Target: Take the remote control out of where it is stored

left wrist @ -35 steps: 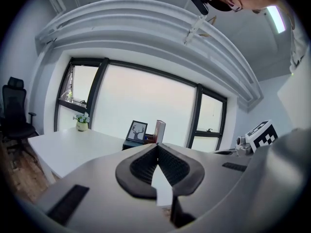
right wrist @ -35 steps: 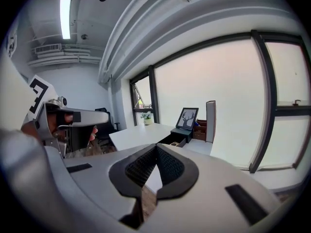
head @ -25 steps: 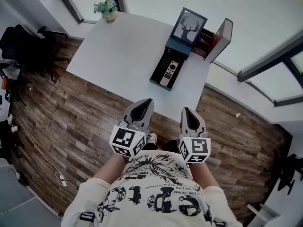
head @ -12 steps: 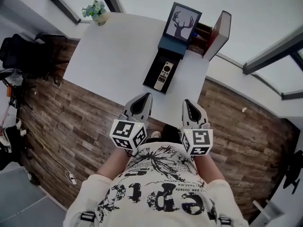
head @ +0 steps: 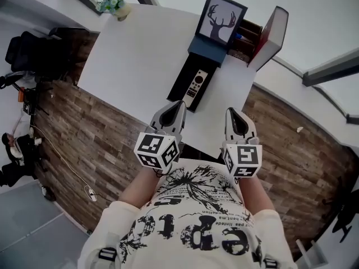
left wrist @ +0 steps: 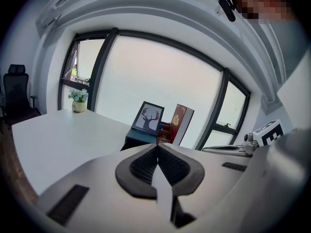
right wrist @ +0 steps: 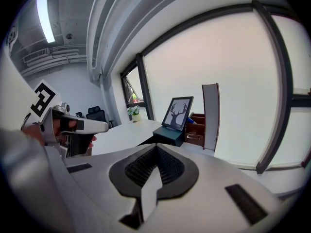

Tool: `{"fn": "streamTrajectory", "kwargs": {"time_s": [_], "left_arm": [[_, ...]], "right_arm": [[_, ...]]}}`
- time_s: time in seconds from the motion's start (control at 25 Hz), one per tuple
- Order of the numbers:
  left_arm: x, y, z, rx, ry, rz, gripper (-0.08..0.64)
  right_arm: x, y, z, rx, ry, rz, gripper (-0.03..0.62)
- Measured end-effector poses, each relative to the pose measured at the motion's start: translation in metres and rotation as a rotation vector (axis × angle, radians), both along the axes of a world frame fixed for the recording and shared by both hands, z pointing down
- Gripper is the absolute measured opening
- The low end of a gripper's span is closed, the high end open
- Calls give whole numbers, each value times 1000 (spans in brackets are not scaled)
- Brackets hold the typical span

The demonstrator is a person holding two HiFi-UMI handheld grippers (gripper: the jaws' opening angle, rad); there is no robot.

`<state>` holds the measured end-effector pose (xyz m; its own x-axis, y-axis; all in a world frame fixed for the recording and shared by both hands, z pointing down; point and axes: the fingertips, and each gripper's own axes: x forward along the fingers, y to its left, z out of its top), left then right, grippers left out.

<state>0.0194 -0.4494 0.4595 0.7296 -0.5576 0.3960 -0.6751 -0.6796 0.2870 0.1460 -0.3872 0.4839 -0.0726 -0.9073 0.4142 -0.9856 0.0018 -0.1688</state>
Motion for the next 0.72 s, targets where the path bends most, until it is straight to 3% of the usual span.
{"fn": "streamTrajectory", "kwargs": {"time_s": [0.24,0.4,0.56,0.72], "left_arm": [[16,-7,34,-70,-67,67,9],[26,-22,63,-74,-179,163,9],[34,-30,98,-158,-239,222,12],[38,-43,121,-193,-266,231,132]], "right_arm": [[7,-6,15,-65,-35,12,2],[7,-14,21,-91,-46,35,2],[4,-20,32,-128,-64,68,2],[0,-30,36,-146,-67,95,2]]}}
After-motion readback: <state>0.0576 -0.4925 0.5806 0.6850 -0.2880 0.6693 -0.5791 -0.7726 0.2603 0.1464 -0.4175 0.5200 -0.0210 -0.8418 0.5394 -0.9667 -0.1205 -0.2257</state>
